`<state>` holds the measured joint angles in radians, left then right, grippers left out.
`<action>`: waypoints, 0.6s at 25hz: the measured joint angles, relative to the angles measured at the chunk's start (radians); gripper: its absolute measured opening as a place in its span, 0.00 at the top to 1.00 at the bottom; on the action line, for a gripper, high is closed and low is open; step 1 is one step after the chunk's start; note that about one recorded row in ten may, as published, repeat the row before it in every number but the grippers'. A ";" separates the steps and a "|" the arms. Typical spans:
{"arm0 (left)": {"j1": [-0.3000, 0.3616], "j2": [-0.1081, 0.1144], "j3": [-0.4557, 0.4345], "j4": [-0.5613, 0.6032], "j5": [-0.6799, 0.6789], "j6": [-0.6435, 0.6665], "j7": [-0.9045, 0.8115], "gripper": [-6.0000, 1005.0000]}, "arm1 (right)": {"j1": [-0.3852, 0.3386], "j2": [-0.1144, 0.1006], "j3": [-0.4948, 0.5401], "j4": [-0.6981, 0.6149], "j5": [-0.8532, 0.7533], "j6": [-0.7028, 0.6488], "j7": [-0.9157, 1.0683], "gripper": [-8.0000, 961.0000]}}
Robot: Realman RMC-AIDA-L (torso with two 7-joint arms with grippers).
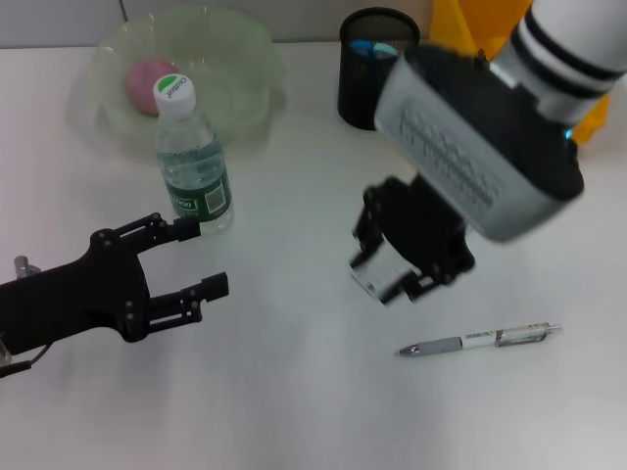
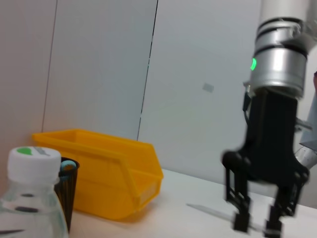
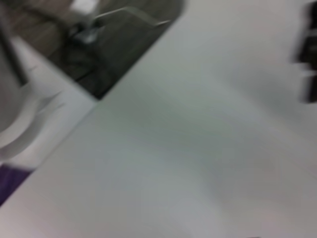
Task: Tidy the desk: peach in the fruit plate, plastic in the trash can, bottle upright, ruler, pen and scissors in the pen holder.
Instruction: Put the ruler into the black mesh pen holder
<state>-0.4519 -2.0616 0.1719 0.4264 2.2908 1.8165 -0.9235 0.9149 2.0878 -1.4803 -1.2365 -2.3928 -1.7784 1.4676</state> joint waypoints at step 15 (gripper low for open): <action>0.013 0.011 0.070 0.017 0.008 0.056 0.014 0.22 | -0.103 -0.005 0.313 -0.021 0.218 0.121 0.140 0.55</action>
<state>-0.4393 -2.0502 0.2423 0.4433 2.2985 1.8724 -0.9093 0.8123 2.0833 -1.1670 -1.2574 -2.1746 -1.6569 1.6074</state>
